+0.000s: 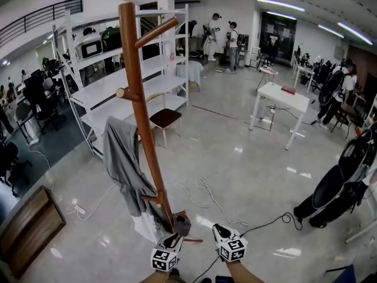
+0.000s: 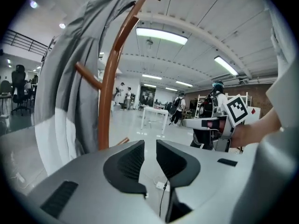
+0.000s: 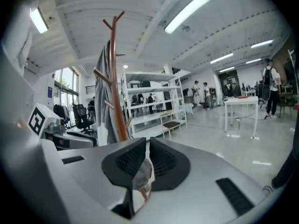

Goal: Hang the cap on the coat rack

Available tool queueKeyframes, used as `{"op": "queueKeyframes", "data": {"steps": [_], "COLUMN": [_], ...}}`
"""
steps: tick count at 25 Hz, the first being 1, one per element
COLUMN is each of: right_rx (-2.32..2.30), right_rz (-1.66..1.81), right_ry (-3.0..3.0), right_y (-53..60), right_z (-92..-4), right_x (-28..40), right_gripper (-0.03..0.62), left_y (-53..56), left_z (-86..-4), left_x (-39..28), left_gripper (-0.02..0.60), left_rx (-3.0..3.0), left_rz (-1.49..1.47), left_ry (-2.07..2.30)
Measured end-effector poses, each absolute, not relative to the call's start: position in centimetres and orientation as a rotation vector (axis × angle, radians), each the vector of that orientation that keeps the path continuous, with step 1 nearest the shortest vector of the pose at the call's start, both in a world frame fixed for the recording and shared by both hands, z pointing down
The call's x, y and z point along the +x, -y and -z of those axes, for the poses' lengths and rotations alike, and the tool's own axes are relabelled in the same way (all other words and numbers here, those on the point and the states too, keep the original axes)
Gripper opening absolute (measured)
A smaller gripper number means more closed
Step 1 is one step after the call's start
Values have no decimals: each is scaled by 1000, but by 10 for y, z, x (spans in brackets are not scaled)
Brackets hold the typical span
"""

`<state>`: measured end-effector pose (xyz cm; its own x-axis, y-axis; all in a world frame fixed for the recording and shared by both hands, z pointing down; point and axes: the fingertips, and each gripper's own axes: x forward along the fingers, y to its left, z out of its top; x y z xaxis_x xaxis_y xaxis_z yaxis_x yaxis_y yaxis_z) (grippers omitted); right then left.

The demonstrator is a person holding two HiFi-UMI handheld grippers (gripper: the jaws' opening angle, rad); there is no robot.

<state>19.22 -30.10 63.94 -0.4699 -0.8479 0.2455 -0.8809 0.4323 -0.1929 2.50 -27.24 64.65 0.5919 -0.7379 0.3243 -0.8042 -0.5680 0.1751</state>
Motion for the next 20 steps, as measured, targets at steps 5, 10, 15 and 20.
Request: {"op": "queueKeyframes", "data": {"steps": [5,10,15,20], "right_rx": [1628,1695,1737,1733], "right_rz": [-265,-21,129,191], "right_ry": [2674,2732,2783,2804], "right_y": [282,261,238,212], "right_z": [-531,-435,-365,-337], "right_x": [199,200,196,186], "right_gripper": [32,31,31,31], "left_y": [271,260,253,240], "left_z": [-568,-498,-435,-384], "left_x": [30,36,26,8], "left_gripper": [69,49,37,25], "left_rx": [2629,2759,2807,2837], "left_rz": [-156,-4,146,242], "left_ry": [1239,1219,1202,1288]}}
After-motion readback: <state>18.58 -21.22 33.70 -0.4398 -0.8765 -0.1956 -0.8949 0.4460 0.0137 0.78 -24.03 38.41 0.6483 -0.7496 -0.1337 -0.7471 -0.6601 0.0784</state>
